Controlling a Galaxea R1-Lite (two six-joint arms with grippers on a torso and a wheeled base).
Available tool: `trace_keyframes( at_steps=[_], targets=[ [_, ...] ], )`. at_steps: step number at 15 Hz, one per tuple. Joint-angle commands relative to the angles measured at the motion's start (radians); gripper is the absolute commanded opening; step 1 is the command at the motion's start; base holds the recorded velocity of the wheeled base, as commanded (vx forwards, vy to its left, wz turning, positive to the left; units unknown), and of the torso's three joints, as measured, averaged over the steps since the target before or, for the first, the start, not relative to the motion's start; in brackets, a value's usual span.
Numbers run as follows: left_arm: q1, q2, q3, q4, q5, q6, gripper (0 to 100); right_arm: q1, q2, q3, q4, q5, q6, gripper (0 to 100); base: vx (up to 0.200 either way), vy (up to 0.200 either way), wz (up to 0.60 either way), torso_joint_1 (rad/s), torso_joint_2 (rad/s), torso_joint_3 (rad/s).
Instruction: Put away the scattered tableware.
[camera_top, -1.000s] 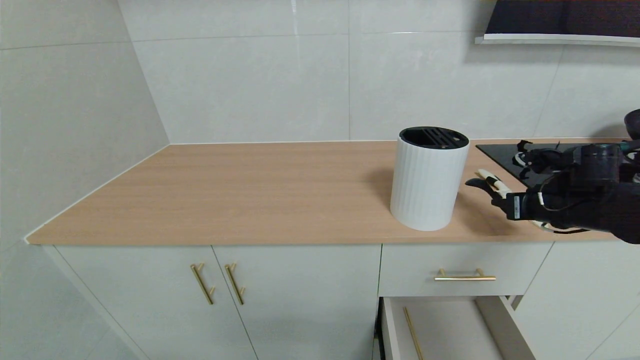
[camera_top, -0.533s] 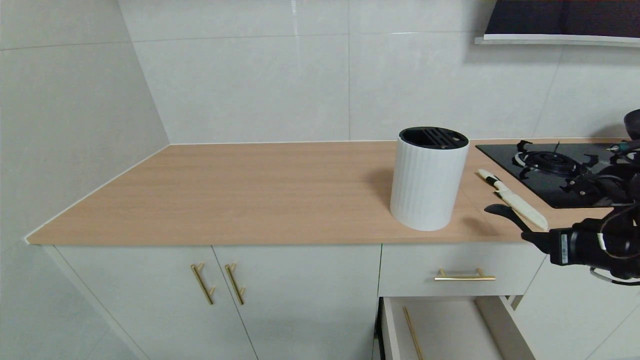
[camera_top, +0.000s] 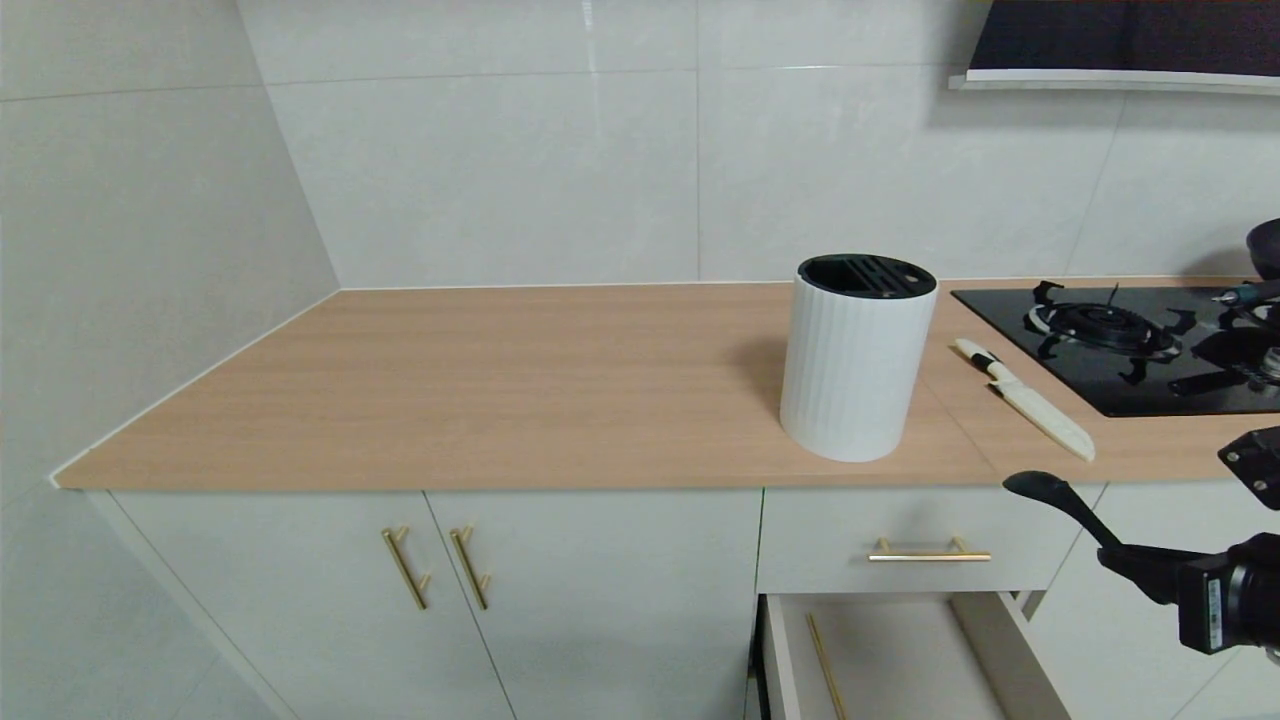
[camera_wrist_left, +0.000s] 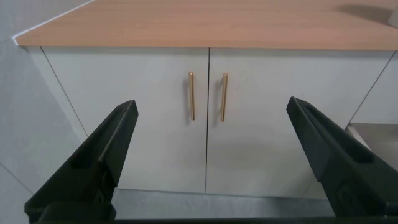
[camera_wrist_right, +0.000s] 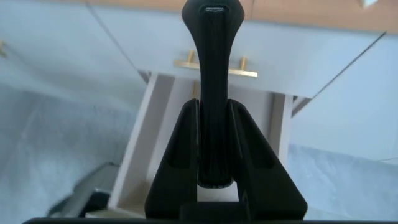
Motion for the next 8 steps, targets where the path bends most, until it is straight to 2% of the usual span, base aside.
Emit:
trace_keyframes(
  at_steps=[1, 7, 8],
  targets=[
    [0.000, 0.001, 0.000, 0.000, 0.001, 0.000, 100, 0.002, -0.026, 0.028, 0.000, 0.001, -0.014, 0, 0.000, 0.000, 0.00, 0.000, 0.00, 0.000],
    [0.000, 0.001, 0.000, 0.000, 0.001, 0.000, 100, 0.054, -0.022, 0.075, 0.000, 0.002, -0.056, 0, 0.000, 0.000, 0.00, 0.000, 0.00, 0.000],
    [0.000, 0.001, 0.000, 0.000, 0.001, 0.000, 100, 0.056, -0.019, 0.077, 0.000, 0.002, -0.056, 0, 0.000, 0.000, 0.00, -0.124, 0.25, 0.154]
  ],
)
